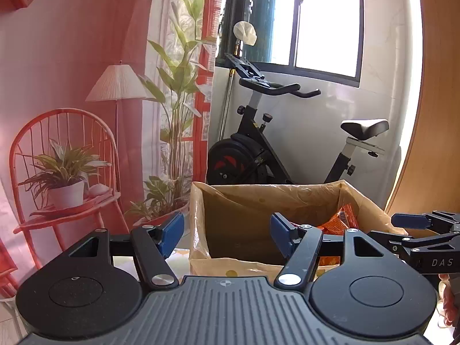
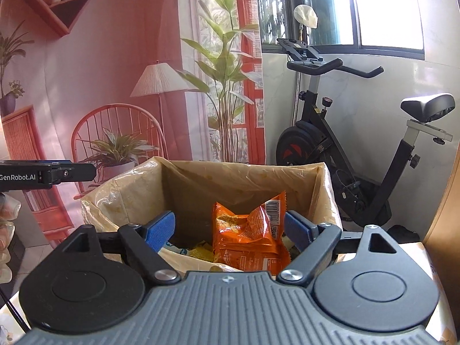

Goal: Organize snacks
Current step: 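Move both open tools back to the snack pile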

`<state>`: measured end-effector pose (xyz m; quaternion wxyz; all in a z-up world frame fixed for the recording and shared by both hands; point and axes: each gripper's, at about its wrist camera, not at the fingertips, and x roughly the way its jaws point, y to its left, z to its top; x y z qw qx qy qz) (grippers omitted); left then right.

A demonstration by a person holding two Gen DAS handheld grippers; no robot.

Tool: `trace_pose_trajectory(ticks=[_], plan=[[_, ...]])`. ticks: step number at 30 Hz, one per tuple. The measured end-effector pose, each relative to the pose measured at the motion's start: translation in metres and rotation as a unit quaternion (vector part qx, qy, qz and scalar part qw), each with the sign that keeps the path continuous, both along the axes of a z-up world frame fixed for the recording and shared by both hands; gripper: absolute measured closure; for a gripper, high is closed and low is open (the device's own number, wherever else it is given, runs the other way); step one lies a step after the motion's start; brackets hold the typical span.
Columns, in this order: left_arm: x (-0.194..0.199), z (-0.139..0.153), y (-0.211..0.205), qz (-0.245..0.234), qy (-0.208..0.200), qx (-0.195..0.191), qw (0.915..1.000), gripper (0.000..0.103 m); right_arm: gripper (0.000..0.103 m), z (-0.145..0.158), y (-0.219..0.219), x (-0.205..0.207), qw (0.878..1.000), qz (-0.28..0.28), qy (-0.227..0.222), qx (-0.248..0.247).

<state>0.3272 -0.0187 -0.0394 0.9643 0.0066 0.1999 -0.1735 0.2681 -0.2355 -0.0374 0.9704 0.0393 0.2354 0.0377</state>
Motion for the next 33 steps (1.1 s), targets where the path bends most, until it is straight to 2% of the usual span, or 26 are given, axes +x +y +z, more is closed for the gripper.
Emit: trace_pose_trajectory(ticks=[4, 8, 15, 19, 25, 29, 33], plan=[[-0.024, -0.005, 0.013, 0.003, 0.001, 0.007, 1.0000, 0.034, 0.018, 0.003, 0.006, -0.020, 1.000, 0.013, -0.012, 0.010], [-0.048, -0.018, 0.029, 0.006, 0.011, 0.009, 0.9999, 0.034, 0.018, 0.000, 0.015, -0.035, 1.000, 0.020, -0.017, -0.003], [-0.077, -0.052, 0.057, 0.002, 0.029, 0.029, 0.9992, 0.034, 0.018, -0.022, 0.022, -0.068, 0.999, 0.019, -0.014, 0.023], [-0.088, -0.081, 0.076, 0.006, 0.061, 0.025, 0.9978, 0.034, 0.018, -0.036, 0.025, -0.082, 0.999, 0.010, -0.006, 0.042], [-0.094, -0.131, 0.089, -0.004, 0.126, 0.049, 0.9908, 0.034, 0.018, -0.065, 0.033, -0.092, 0.998, 0.002, 0.027, 0.056], [-0.092, -0.157, 0.094, -0.012, 0.154, 0.064, 0.9859, 0.035, 0.018, -0.087, 0.038, -0.097, 0.997, 0.001, 0.054, 0.062], [-0.088, -0.177, 0.107, 0.003, 0.184, 0.065, 0.9807, 0.035, 0.018, -0.099, 0.042, -0.100, 0.996, 0.002, 0.068, 0.065]])
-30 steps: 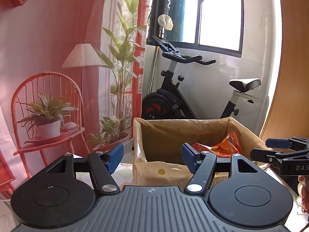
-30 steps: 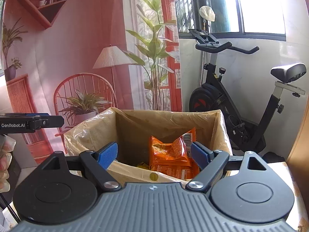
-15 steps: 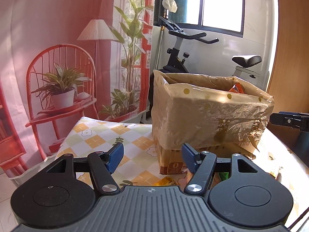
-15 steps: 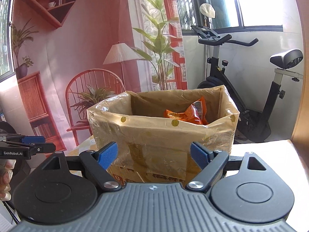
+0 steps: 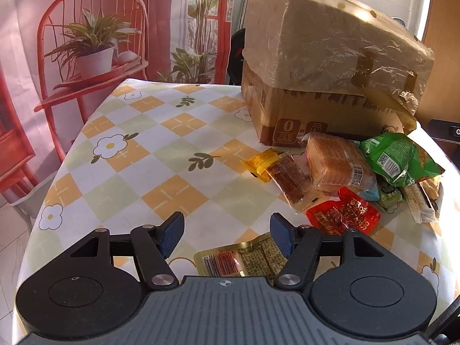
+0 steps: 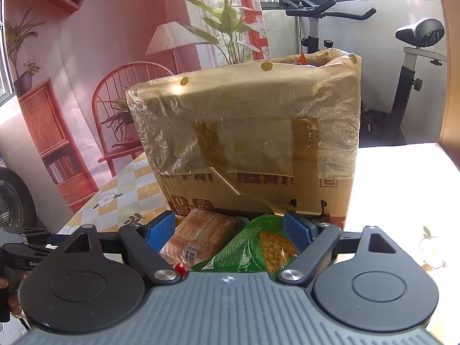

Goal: Organize snacks
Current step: 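Move both open tools back to the snack pile, then grasp the gold sausage packet with the left tool while the right tool grasps the red packet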

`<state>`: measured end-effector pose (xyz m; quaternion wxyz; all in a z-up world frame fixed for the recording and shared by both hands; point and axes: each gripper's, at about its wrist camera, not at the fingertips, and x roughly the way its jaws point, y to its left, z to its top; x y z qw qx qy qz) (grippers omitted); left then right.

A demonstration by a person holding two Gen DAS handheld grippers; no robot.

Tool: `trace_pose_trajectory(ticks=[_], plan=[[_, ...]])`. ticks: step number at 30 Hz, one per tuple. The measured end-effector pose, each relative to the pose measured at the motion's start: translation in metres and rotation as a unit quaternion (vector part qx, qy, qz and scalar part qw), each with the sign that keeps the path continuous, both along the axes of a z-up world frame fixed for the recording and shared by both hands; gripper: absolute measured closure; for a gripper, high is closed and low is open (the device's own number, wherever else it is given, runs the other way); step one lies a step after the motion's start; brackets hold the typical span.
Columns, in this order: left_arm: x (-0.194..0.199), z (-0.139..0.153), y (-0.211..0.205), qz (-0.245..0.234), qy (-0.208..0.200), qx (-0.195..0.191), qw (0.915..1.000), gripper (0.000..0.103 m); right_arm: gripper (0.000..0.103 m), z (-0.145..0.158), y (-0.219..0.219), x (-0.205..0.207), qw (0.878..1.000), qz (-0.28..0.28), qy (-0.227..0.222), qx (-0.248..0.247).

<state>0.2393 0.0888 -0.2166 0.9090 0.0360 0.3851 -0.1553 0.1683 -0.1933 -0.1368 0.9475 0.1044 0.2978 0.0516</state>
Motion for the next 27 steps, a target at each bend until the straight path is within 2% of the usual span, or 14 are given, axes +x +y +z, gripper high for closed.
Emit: trace_pose_trajectory(ticks=[4, 8, 15, 17, 19, 21, 23, 25, 27], plan=[[-0.010, -0.007, 0.005, -0.001, 0.010, 0.016, 0.9998, 0.035, 0.018, -0.006, 0.002, -0.002, 1.000, 0.001, 0.006, 0.005], [-0.012, -0.009, 0.012, 0.004, 0.034, 0.004, 0.9994, 0.035, 0.018, -0.007, 0.002, 0.000, 1.000, 0.002, 0.008, 0.012], [-0.010, -0.021, 0.008, -0.006, 0.107, -0.008, 0.9942, 0.034, 0.019, -0.008, 0.005, 0.003, 1.000, 0.007, 0.012, 0.015], [-0.011, -0.020, 0.007, -0.006, 0.120, -0.023, 0.9924, 0.034, 0.019, -0.008, 0.004, 0.003, 1.000, 0.005, 0.012, 0.015], [-0.010, -0.020, 0.005, -0.012, 0.141, -0.067, 0.9876, 0.034, 0.019, -0.009, 0.003, 0.003, 1.000, 0.002, 0.012, 0.017], [-0.012, -0.019, -0.001, -0.026, 0.151, -0.102, 0.9829, 0.034, 0.019, -0.009, 0.002, 0.004, 1.000, 0.001, 0.014, 0.019], [-0.016, -0.016, -0.015, -0.057, 0.153, -0.116, 0.9797, 0.034, 0.019, -0.010, 0.002, 0.004, 1.000, 0.000, 0.016, 0.019], [-0.021, -0.012, -0.026, -0.090, 0.148, -0.112, 0.9784, 0.034, 0.019, -0.010, 0.001, 0.004, 1.000, 0.002, 0.017, 0.015], [-0.028, -0.004, -0.034, -0.114, 0.121, -0.090, 0.9820, 0.034, 0.019, -0.009, 0.001, 0.003, 1.000, 0.003, 0.017, 0.013]])
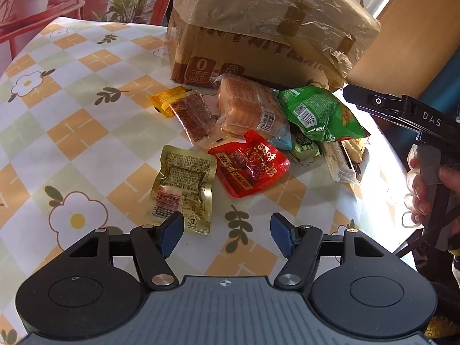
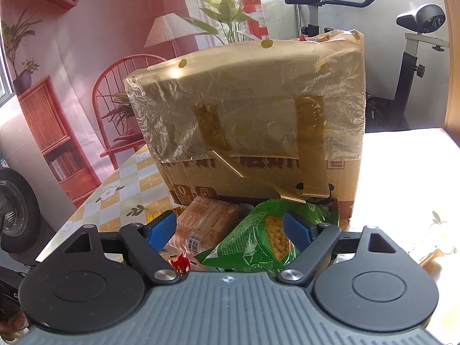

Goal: Organize snacks
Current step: 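Grasp the gold sausage packet with the left tool while the right tool grasps the red packet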

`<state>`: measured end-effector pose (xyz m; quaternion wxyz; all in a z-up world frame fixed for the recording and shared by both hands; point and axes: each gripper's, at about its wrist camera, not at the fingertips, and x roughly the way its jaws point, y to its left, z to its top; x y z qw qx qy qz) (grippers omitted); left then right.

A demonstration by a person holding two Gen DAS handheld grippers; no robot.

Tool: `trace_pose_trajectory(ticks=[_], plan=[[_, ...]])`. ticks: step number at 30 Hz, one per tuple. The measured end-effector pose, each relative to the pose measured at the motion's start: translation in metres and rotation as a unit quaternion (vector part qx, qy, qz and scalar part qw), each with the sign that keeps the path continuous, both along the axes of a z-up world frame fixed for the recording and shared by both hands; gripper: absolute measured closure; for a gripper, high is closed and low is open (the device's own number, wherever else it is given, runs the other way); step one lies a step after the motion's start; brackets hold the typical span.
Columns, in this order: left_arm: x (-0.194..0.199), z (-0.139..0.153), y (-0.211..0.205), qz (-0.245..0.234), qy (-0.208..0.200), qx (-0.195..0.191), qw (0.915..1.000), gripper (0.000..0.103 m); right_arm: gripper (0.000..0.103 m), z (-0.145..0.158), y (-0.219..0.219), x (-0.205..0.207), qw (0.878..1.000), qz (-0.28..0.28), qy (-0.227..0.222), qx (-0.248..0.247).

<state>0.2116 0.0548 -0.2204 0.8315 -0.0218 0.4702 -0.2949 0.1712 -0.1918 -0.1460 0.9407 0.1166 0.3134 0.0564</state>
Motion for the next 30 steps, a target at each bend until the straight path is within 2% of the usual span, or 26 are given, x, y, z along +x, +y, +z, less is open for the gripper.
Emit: trace_pose_trajectory(ticks=[3, 6, 13, 17, 18, 20, 22, 25, 30], plan=[[-0.004, 0.006, -0.009, -0.014, -0.056, 0.054, 0.9969, 0.034, 0.019, -0.002, 0.000, -0.001, 1.000, -0.001, 0.005, 0.003], [0.004, 0.000, -0.016, -0.014, -0.078, 0.097, 0.9921, 0.034, 0.019, -0.010, 0.003, -0.001, 1.000, 0.002, 0.019, 0.009], [0.027, -0.014, -0.023, 0.036, -0.081, 0.115, 0.9894, 0.034, 0.019, -0.021, 0.017, -0.005, 0.999, 0.025, 0.038, -0.005], [0.036, -0.022, -0.032, 0.063, -0.079, 0.138, 0.9852, 0.034, 0.023, -0.025, 0.022, -0.005, 0.998, 0.035, 0.045, -0.006], [0.036, -0.024, -0.034, 0.063, -0.079, 0.142, 0.9847, 0.035, 0.026, -0.026, 0.024, -0.005, 0.998, 0.040, 0.047, -0.006], [0.033, -0.026, -0.037, 0.056, -0.083, 0.141, 0.9849, 0.046, 0.034, -0.029, 0.026, -0.005, 0.997, 0.051, 0.050, -0.008], [0.025, -0.022, -0.034, 0.047, -0.096, 0.146, 0.9834, 0.050, 0.046, -0.032, 0.031, -0.004, 0.996, 0.064, 0.055, -0.013], [0.019, -0.018, -0.028, 0.053, -0.101, 0.137, 0.9840, 0.055, 0.055, -0.037, 0.036, -0.004, 0.995, 0.082, 0.063, -0.015], [0.015, -0.012, -0.015, 0.076, -0.105, 0.115, 0.9848, 0.055, 0.058, -0.045, 0.045, 0.001, 0.991, 0.104, 0.079, -0.013]])
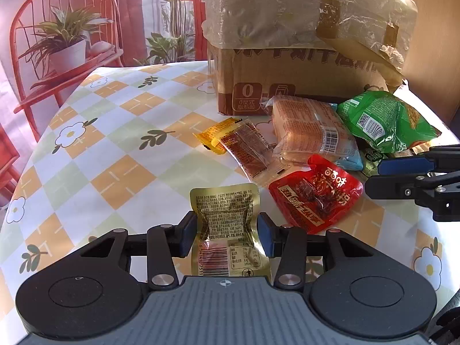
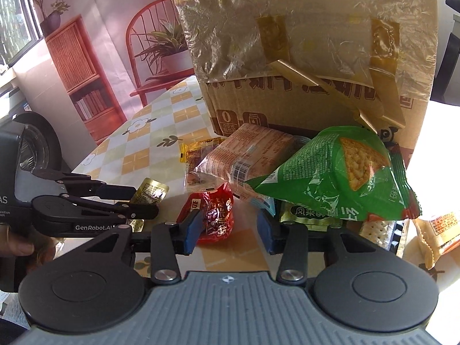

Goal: Organize snacks
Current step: 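Grasp the gold sausage packet with the left tool while the right tool grasps the red packet, then carry the gold and red packets over the open box and release them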

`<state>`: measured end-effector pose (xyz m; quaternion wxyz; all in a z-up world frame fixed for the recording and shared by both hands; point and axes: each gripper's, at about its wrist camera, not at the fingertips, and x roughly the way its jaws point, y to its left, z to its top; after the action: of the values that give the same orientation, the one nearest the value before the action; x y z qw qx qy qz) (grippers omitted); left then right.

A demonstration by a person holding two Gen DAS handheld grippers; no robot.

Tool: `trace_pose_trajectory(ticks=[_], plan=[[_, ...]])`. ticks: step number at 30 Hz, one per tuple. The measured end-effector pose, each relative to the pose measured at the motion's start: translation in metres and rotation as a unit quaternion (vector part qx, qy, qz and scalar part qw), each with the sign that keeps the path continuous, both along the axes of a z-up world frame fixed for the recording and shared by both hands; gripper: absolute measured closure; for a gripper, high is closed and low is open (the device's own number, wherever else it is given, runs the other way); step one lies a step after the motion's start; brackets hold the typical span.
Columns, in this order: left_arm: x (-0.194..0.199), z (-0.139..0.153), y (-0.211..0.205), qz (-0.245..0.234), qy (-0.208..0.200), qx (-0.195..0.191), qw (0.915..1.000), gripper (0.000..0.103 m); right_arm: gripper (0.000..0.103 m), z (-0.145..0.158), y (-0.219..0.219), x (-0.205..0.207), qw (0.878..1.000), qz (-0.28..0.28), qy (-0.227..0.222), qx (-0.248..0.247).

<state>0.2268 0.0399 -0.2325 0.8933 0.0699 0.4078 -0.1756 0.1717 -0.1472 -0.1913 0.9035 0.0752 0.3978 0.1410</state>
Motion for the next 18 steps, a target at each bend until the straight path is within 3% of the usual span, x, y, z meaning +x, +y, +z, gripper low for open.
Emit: trace_pose_trajectory(ticks=[10, 14, 16, 18], plan=[[-0.007, 0.015, 0.015, 0.031, -0.014, -0.046, 0.9983, 0.055, 0.058, -0.029, 0.018, 0.034, 0.999, 0.023, 0.034, -0.017], [-0.008, 0.016, 0.015, 0.032, -0.015, -0.048, 0.9983, 0.055, 0.070, -0.033, 0.026, 0.036, 0.998, 0.031, 0.029, -0.041], [-0.010, 0.017, 0.015, 0.033, -0.017, -0.050, 0.9981, 0.055, 0.084, -0.031, 0.025, 0.034, 0.998, 0.038, 0.030, -0.036], [-0.011, 0.019, 0.016, 0.034, -0.019, -0.054, 0.9978, 0.055, 0.085, -0.028, 0.025, 0.030, 0.998, 0.041, 0.022, -0.038]])
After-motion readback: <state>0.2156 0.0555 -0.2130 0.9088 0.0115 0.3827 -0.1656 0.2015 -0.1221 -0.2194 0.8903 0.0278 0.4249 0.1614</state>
